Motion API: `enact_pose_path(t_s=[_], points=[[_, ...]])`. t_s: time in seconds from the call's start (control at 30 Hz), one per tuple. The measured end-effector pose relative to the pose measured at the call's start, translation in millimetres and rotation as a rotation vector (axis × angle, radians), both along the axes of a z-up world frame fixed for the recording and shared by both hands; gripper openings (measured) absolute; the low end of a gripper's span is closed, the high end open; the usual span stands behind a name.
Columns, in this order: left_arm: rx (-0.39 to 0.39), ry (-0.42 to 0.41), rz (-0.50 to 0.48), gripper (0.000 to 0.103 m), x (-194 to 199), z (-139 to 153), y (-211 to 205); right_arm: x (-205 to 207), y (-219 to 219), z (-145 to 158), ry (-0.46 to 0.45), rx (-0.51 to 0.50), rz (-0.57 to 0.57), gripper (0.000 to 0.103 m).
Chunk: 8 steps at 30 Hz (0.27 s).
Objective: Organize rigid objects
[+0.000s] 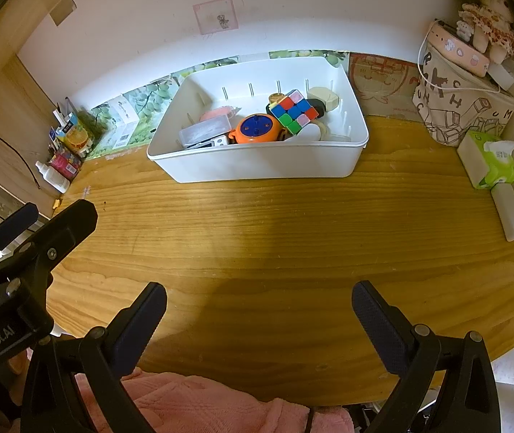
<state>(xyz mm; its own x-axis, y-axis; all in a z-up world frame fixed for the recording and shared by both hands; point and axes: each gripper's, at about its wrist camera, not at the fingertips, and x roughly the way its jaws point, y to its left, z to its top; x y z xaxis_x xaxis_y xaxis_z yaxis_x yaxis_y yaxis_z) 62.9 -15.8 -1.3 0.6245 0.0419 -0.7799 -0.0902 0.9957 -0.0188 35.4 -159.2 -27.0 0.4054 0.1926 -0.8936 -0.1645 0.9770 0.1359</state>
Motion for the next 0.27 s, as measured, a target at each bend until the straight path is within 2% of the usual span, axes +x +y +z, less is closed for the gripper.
enact_pose_path(t_s=[0.27], points=[[0.0, -0.003, -0.01, 0.103, -0.1, -0.2, 0.0, -0.3, 0.4, 0.4, -0.002, -0.003, -0.001, 0.103]])
